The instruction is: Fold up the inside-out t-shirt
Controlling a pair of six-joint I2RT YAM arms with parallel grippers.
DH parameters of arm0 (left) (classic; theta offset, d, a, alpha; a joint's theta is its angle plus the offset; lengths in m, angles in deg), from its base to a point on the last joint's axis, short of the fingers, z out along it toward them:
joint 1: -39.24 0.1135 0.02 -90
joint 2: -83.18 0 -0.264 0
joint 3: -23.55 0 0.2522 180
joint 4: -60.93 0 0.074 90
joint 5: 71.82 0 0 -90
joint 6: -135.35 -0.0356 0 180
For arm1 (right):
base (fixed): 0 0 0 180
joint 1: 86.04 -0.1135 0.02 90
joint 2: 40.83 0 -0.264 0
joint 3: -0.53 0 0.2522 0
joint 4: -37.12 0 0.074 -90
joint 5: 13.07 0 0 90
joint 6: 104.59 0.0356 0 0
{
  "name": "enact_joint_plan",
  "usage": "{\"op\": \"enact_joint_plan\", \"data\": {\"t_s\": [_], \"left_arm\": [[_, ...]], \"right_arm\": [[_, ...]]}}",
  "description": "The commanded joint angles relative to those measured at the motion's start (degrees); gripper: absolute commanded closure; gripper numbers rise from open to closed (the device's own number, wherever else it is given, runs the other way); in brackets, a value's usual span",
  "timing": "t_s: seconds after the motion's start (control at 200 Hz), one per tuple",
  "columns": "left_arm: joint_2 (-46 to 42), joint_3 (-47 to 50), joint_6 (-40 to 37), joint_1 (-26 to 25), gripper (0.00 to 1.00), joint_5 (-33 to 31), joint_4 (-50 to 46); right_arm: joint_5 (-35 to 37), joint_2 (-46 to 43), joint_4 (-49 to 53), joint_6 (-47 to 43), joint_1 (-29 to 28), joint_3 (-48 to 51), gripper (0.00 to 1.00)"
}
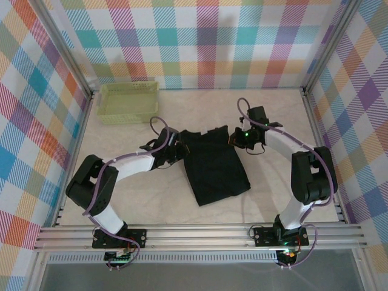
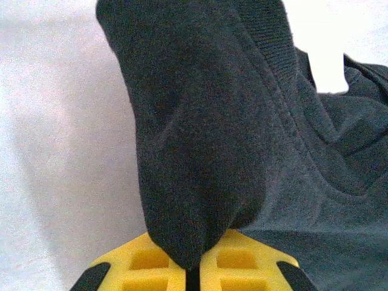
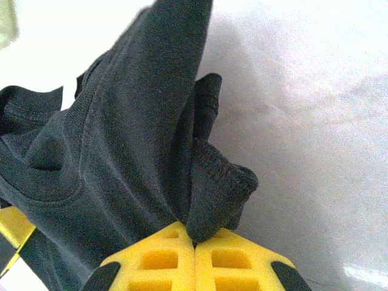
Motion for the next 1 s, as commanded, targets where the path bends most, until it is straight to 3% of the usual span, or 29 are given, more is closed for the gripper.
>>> {"op": "enact_joint_plan", "data": {"t_s": [0.0, 0.205, 0.305, 0.405, 0.51, 0.705, 0.82, 0.995], "left_arm": [[-1.19, -7.27, -2.81, 2.68, 1.00, 0.77, -3.45], [4.24, -30.06, -7.92, 6.60, 1.00, 2.90, -11.22], [4.24, -35.33, -10.30, 6.63, 1.00, 3.43, -13.61], [1.89, -30.57, -10.86, 5.74, 1.00, 5.13, -12.03], [-0.86, -18.92, -10.65, 3.62, 1.00, 6.07, -9.16], [-5.99, 1.24, -4.85, -4.24, 1.00, 5.62, -0.97], [-6.84, 3.72, -5.48, -8.73, 1.00, 2.40, -1.03], [-0.38, -0.38, -7.18, -8.92, 1.00, 1.61, -1.98]], "right_arm": [[-5.16, -0.32, -2.43, 2.26, 1.76, -6.11, 1.00], [-4.32, 0.20, -1.23, 3.38, 5.30, -21.19, 1.00], [-2.32, -1.17, -0.80, 2.22, 5.32, -23.55, 1.00], [-1.82, -3.97, -3.11, 2.05, 5.36, -17.24, 1.00], [-1.92, -7.15, -5.87, 3.01, 5.32, -5.85, 1.00], [-4.34, -15.27, -11.04, 5.85, 4.63, 17.06, 1.00], [-1.23, -20.59, -9.42, 6.32, 4.44, 25.36, 1.00], [3.51, -23.02, -9.60, 9.32, 3.87, 30.55, 1.00]]}}
